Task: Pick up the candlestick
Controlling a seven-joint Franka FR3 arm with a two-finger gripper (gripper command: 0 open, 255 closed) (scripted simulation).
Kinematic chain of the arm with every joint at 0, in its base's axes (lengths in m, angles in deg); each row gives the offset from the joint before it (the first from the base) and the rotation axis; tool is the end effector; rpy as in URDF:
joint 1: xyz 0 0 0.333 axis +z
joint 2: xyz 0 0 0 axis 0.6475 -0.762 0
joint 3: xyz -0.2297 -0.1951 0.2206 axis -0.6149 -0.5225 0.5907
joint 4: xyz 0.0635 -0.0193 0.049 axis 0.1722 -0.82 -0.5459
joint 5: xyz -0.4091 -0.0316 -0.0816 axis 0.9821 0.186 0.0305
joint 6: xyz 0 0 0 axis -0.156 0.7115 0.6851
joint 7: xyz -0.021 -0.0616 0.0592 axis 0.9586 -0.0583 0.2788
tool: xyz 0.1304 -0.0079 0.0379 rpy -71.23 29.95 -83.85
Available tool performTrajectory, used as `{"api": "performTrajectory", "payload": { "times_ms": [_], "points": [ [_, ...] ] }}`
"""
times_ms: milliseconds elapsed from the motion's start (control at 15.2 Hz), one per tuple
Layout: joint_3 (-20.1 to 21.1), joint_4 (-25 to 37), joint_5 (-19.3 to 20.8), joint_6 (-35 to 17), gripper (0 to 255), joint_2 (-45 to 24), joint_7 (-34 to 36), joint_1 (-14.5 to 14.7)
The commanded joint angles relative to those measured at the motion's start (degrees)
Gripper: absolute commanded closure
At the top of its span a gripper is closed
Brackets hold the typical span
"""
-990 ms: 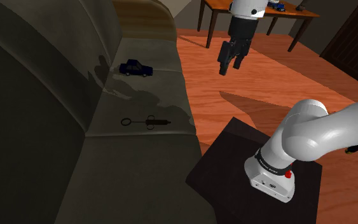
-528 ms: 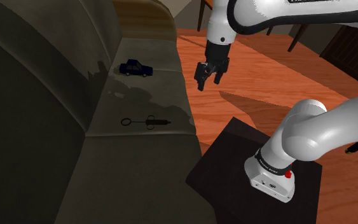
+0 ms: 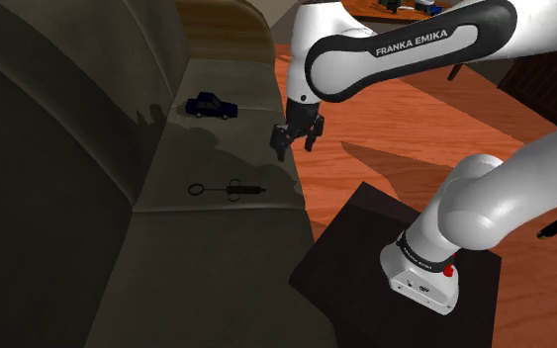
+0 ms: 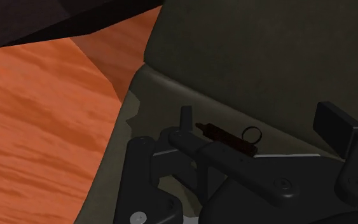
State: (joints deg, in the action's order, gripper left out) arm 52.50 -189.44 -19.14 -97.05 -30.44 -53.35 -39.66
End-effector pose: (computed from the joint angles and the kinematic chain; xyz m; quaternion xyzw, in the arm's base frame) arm 0.4008 0.0896 0.4393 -0.9883 0.1475 0.0278 0.0281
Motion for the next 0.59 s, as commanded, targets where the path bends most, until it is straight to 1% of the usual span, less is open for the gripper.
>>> {"api": "performTrajectory", "payload": {
  "times_ms": [0,264,528],
  "points": [
    [1.3,0.2,0.2,-4.5,0,-4.2,2.3,-0.2],
    [3.4,2.1,2.0,-11.8,0,-13.1,7.1,-0.8],
    [4.5,5.3,5.3,-18.2,0,-22.4,12.6,-1.1]
  ]
}}
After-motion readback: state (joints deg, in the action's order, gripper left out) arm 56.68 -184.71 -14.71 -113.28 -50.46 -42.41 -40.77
